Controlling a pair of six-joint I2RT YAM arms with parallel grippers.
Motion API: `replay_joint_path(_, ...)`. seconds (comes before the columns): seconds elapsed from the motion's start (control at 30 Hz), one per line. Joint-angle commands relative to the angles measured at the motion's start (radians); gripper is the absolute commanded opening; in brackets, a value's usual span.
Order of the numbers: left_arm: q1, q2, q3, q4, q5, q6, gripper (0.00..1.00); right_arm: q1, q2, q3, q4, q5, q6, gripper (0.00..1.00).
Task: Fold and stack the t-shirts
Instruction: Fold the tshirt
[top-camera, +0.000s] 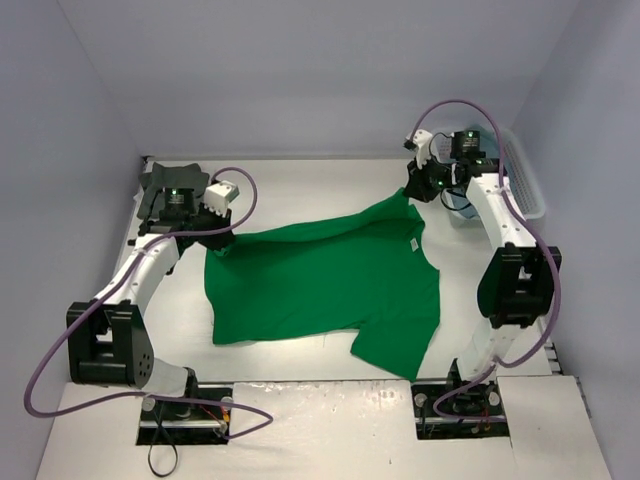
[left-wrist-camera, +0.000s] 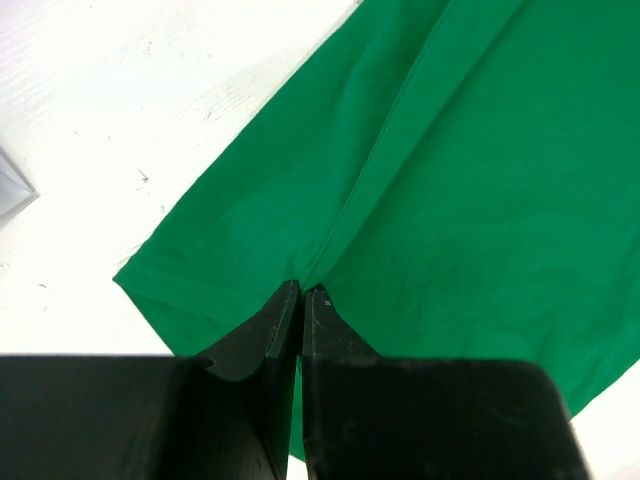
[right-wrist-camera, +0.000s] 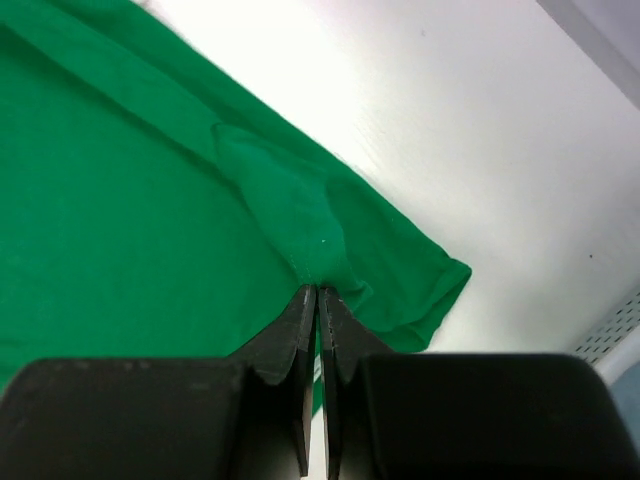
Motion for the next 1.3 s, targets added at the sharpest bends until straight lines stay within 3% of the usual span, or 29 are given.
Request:
replay_joint_path(0.0,0.007,0.020,0.082,0.018,0.015,0.037,0.00,0.045,-0.116,-0.045,0.004,0.007,-0.067,0.00)
replay_joint_path(0.13,0.006,0.134,0.198,0.004,-0.013,0.067,0.00,0.052,-0.052,0.008,0.005,0.044,-0.081,0.00)
replay_joint_path(0.6,0.007,0.514,0.667,0.110,-0.229,0.038,0.00,0.088,0.400,0.583,0.019,0.225,-0.003,0.00)
replay_joint_path(1.0,0.007,0.612,0.772,0.173,-0.295,-0.002,0.00,0.109,0.460,0.671,0.148,0.314,0.040,0.00)
replay_joint_path(1.27,0.007,0.580,0.725,0.179,-0.275,-0.008,0.00,0.143,0.511,0.751,0.212,0.369,0.028,0.00)
